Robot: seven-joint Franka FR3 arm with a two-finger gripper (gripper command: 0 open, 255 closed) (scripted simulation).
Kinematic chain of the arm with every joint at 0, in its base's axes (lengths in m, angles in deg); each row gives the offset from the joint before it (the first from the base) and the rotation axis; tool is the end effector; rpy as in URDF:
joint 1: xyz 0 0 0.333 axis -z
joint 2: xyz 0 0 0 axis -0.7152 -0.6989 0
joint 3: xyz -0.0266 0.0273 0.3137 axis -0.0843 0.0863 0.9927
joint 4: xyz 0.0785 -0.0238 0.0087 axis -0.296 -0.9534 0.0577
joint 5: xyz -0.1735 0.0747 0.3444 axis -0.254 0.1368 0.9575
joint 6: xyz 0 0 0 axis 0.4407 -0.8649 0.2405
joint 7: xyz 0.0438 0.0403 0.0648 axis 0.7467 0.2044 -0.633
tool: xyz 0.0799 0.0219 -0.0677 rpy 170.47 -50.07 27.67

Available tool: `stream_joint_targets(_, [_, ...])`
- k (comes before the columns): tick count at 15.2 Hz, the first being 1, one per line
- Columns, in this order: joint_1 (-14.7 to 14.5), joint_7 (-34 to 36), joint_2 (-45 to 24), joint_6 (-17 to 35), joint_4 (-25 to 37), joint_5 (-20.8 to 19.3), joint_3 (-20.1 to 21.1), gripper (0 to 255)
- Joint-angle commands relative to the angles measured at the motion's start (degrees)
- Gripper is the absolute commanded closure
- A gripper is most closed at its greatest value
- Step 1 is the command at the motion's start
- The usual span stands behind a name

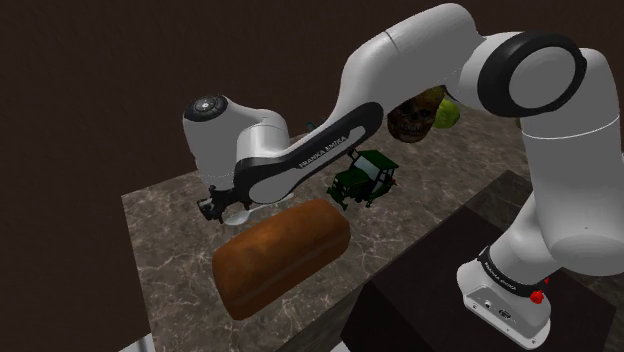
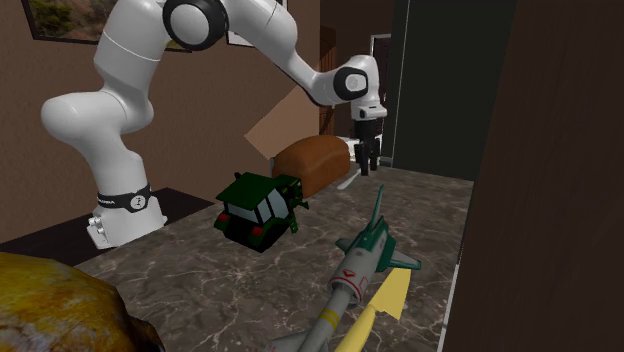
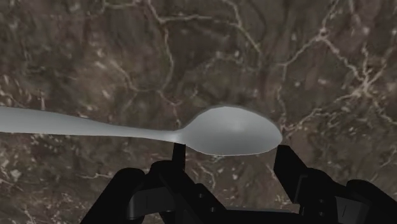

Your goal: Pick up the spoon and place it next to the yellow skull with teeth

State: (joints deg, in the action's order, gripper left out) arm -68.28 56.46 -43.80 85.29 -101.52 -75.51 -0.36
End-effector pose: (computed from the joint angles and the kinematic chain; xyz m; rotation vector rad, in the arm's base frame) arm 0.4919 0.4951 0.2950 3.0897 -0.0984 0.2402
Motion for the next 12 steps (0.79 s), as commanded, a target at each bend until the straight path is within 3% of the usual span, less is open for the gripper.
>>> stream_joint_targets(1, [0.2,-0.5,0.8,-1.1,0.3,0.6,0.4,255])
stream_joint_targets(12, [0.9,-2.8,4.6,-7.1,3.0,3.3,2.1,255])
